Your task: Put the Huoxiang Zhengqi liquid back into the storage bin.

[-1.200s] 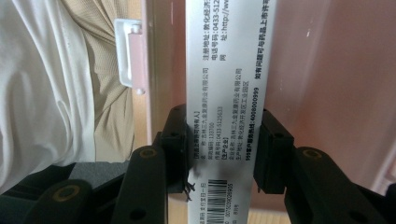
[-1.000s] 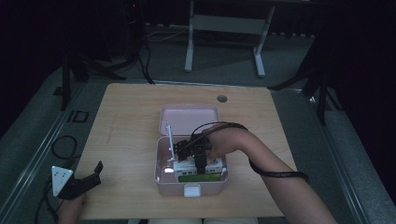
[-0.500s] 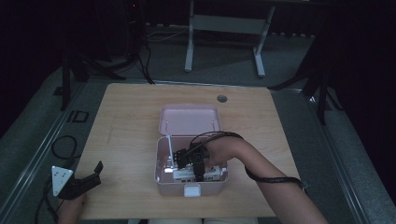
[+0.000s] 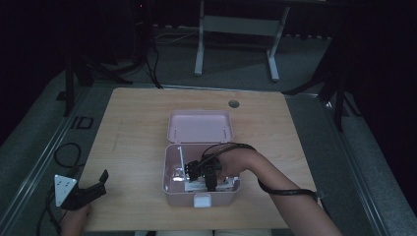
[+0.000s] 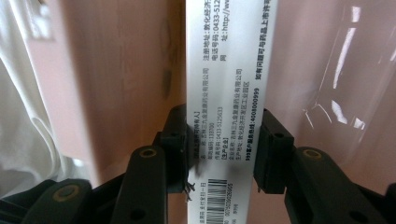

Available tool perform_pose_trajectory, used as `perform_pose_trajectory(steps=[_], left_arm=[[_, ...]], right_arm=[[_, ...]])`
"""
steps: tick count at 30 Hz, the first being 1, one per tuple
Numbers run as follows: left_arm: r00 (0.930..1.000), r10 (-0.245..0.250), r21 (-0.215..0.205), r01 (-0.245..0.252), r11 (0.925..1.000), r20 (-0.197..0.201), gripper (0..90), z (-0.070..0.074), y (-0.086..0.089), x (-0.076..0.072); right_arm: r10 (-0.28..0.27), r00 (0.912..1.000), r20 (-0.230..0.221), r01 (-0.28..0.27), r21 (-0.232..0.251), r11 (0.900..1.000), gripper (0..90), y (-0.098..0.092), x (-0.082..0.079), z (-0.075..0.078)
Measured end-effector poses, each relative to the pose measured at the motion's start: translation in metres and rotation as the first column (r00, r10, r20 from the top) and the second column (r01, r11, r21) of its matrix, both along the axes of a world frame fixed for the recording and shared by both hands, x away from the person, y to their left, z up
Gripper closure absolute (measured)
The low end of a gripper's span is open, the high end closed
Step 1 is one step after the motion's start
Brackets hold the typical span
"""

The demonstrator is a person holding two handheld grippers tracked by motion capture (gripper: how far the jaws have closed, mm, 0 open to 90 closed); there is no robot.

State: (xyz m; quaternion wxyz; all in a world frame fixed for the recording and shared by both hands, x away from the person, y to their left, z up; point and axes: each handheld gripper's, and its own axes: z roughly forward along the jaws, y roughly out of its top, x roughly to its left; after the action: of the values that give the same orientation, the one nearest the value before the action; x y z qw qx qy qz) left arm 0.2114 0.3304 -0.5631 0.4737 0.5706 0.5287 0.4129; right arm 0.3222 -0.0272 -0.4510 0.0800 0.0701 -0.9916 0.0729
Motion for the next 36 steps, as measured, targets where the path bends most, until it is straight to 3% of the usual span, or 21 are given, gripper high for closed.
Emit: perform_pose_trajectory(steps=[13,20,23,27,28,36], left_arm=[[1.0,0.001,-0.001,-0.001,1.0,-0.001,0.4,0.0,0.0,0.0],[1.0,0.001,-0.003,-0.001,1.0,0.001,0.4,0.0,0.0,0.0],[1.0,0.001,0.0,-0.001,1.0,0.0,0.4,0.0,0.0,0.0],[1.0,0.001,0.0,-0.001,1.0,-0.001,0.4,0.0,0.0,0.0],[1.0,0.001,0.0,-0.001,1.0,-0.002,0.4,0.0,0.0,0.0],[1.0,0.002,0.001,-0.002,1.0,0.0,0.4,0.0,0.0,0.0]], right_arm=[[-0.01,0.9999,-0.01,0.01,0.017,1.0,58.6,-0.005,0.005,0.002],[-0.023,0.9997,0.011,0.022,0.055,0.998,57.5,-0.007,0.008,0.026],[-0.034,0.9987,0.037,0.031,0.097,0.995,57.3,-0.013,0.011,0.044],[-0.045,0.9981,0.042,0.04,0.115,0.993,57.3,-0.017,0.013,0.051],[-0.066,0.9967,0.046,0.059,0.149,0.987,57.3,-0.026,0.016,0.064],[-0.12,0.9899,0.075,0.101,0.216,0.971,57.4,-0.059,0.027,0.091]])
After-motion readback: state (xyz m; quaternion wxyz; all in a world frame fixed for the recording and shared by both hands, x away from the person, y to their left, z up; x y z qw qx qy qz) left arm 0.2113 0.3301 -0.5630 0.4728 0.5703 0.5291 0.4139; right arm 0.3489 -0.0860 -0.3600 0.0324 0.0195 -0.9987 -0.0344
